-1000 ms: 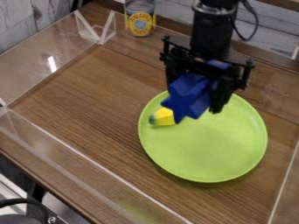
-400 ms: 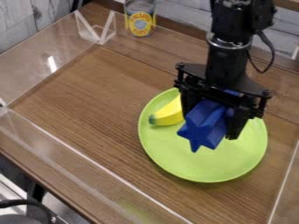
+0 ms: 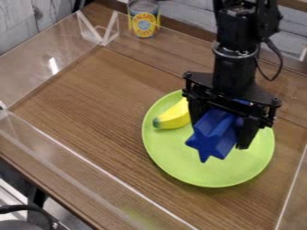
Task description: Put the blue object in the green plate
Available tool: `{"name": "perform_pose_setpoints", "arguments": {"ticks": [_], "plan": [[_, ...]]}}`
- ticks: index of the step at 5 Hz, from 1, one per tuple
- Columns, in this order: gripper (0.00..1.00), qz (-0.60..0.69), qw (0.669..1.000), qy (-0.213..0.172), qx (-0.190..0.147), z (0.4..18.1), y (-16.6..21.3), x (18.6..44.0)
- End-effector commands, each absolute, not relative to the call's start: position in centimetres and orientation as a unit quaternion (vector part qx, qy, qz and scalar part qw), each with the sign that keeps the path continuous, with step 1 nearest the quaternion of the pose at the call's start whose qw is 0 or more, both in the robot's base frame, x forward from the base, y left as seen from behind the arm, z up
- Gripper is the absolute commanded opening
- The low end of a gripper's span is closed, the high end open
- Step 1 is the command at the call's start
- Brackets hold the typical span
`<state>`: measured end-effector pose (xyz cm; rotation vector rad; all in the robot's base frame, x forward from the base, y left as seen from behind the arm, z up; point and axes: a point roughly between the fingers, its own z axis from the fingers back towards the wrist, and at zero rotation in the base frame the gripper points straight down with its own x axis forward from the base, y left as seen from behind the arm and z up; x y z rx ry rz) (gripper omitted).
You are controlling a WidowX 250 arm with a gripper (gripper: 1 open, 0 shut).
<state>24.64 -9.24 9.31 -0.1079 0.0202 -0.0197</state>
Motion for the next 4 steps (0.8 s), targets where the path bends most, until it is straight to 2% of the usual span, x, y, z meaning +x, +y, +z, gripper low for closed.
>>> {"name": "perform_pose_setpoints", "arguments": {"ticks": [1, 4], "plan": [[1.0, -0.013, 0.998, -0.012, -0.066, 10.1, -9.4, 25.1], [1.0, -0.018, 0.997, -0.01, -0.079, 9.0, -9.5, 25.6]]}}
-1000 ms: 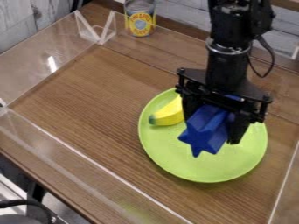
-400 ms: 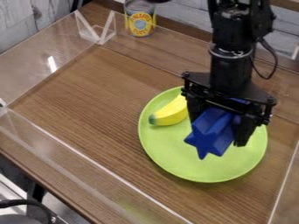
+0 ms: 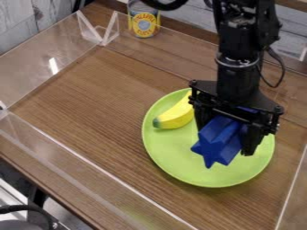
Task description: Put the blue object in the green plate
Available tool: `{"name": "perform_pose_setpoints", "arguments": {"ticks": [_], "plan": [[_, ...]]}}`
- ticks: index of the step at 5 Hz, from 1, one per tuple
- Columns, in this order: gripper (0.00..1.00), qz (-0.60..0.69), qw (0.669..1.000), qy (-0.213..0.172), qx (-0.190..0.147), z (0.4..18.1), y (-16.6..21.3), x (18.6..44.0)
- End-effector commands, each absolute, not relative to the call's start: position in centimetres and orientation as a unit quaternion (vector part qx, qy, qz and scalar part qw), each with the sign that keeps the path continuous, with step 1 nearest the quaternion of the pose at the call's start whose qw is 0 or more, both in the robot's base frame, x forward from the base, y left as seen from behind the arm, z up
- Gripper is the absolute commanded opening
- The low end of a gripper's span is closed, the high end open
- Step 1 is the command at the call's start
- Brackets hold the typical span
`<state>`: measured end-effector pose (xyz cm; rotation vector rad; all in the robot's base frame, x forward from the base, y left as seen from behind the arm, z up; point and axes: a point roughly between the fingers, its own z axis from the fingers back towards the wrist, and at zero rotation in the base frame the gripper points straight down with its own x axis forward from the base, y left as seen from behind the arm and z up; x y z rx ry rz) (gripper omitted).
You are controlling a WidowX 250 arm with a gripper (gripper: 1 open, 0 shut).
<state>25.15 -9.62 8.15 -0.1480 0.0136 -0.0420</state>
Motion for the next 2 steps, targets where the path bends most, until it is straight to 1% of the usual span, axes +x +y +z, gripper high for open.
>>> {"name": "perform_pose_setpoints", "arguments": {"ticks": [1, 2], "plan": [[1.0, -0.017, 0.996, -0.012, -0.083, 8.49, -9.37, 25.87], [1.0, -0.014, 0.996, -0.013, -0.086, 8.07, -9.31, 26.18]]}}
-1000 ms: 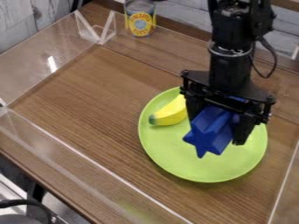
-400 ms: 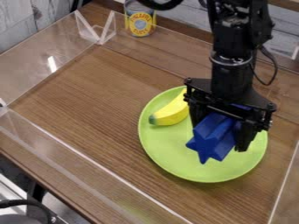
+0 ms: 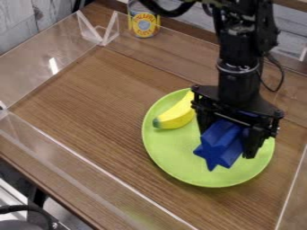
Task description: Put the blue object in the green plate
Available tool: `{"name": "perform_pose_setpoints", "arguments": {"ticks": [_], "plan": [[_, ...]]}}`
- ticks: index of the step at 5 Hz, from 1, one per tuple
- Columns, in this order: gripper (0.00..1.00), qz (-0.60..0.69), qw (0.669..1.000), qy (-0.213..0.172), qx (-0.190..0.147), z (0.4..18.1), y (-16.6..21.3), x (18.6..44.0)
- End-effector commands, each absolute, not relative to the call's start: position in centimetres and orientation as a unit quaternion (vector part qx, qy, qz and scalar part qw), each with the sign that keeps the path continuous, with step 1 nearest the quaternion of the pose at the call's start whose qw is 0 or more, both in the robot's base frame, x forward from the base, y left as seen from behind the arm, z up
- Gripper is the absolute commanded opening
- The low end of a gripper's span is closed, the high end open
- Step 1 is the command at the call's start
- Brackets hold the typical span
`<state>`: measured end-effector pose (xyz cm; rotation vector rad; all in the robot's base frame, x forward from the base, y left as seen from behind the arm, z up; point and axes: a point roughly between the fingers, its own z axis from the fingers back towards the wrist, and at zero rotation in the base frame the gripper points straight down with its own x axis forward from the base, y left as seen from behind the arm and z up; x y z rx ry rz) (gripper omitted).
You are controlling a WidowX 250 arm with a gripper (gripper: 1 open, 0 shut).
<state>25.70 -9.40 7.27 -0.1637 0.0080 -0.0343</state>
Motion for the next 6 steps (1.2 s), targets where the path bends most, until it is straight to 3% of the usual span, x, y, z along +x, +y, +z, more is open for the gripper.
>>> {"name": "perform_pose_setpoints", "arguments": {"ticks": [1, 6], "plan": [[1.0, -0.011, 0.996, -0.014, -0.088, 7.7, -9.3, 26.4], [1.0, 0.001, 0.996, -0.028, -0.086, 6.6, -9.1, 27.2]]}}
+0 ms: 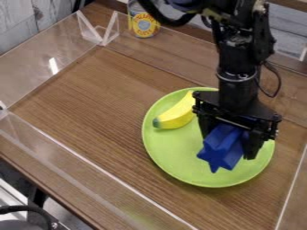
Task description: Put the blue object in the green plate
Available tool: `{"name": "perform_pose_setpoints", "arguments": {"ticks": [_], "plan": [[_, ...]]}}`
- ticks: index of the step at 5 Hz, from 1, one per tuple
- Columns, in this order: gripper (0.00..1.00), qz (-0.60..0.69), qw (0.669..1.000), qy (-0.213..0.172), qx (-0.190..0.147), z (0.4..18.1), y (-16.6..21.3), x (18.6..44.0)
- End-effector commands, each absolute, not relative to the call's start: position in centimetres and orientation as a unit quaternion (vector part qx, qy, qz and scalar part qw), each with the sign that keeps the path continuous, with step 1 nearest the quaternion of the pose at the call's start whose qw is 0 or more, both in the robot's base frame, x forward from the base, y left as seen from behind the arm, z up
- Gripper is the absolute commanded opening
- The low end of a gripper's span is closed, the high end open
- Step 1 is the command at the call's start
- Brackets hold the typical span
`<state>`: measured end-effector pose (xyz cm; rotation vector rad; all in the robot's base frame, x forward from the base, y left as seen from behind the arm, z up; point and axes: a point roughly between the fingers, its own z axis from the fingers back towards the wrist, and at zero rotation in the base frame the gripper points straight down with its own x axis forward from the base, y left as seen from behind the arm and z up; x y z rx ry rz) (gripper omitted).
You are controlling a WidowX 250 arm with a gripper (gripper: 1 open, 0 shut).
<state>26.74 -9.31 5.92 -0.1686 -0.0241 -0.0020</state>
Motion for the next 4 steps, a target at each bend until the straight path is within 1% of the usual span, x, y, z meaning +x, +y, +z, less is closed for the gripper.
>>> {"name": "perform_pose_setpoints", "arguments": {"ticks": [1, 4], "plan": [[1.0, 0.005, 0.996, -0.031, -0.082, 7.2, -9.1, 27.3], [1.0, 0.017, 0.996, -0.044, -0.075, 8.8, -9.1, 27.8]]}}
